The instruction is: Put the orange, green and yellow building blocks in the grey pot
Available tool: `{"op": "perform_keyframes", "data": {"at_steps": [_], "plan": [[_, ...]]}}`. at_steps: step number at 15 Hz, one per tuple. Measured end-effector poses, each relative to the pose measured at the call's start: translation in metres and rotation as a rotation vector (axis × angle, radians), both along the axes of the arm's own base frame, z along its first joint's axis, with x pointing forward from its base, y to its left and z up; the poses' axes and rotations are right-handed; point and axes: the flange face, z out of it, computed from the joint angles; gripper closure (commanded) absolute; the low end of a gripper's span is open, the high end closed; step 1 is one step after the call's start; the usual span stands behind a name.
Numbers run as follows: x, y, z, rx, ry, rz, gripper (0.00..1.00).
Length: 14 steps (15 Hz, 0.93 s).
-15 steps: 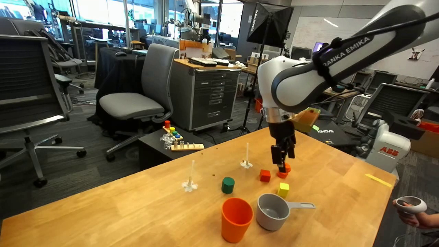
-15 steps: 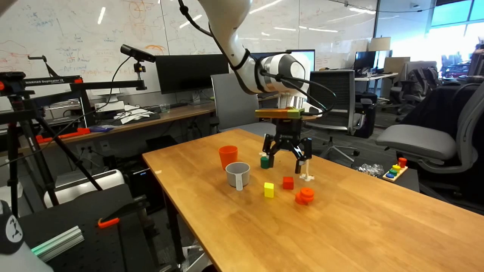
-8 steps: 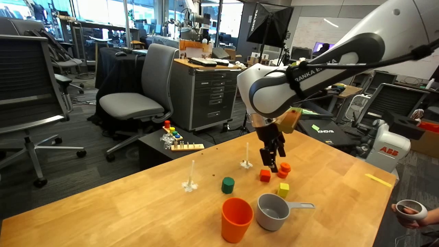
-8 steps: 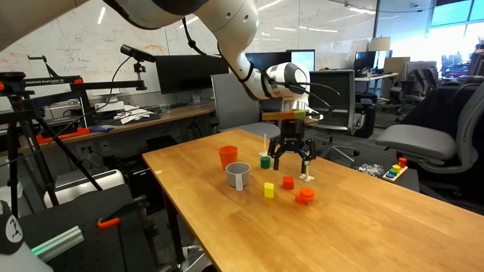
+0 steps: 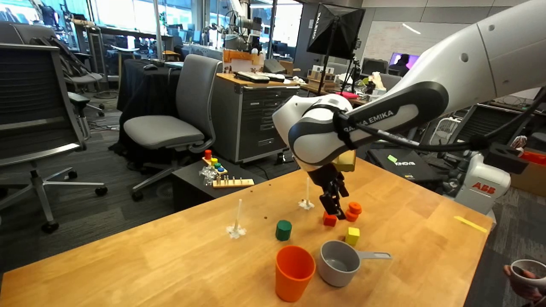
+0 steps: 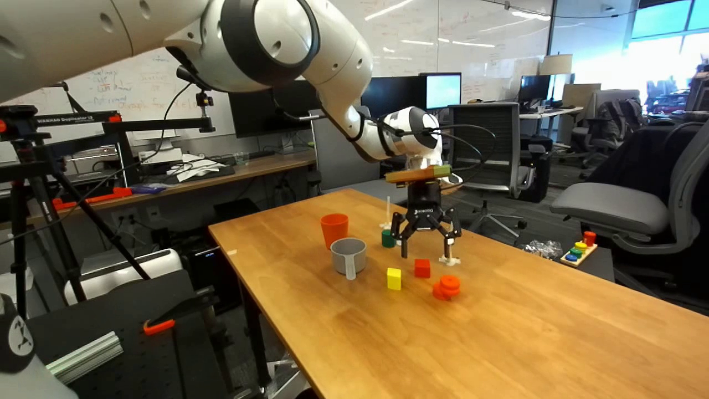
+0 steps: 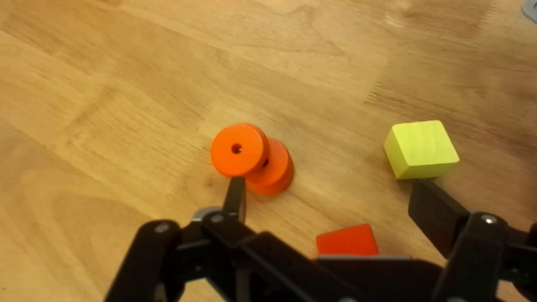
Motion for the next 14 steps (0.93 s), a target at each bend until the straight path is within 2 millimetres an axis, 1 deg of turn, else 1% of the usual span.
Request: {"op": "perform_keyframes", "data": {"at_steps": [2, 4, 8, 11, 14], "plan": [[-0.001, 0.012, -0.011, 0.001, 0.008, 0.028, 0.0], [-0.001, 0.021, -0.015, 0.0, 0.007, 0.039, 0.0], [0.001, 0.023, -0.015, 0.004, -0.004, 0.044, 0.0], [0.009, 0.025, -0.016, 0.033, -0.061, 0.065, 0.0], [0.015, 0.033, -0.016, 0.066, -0.116, 0.09, 0.0]]}}
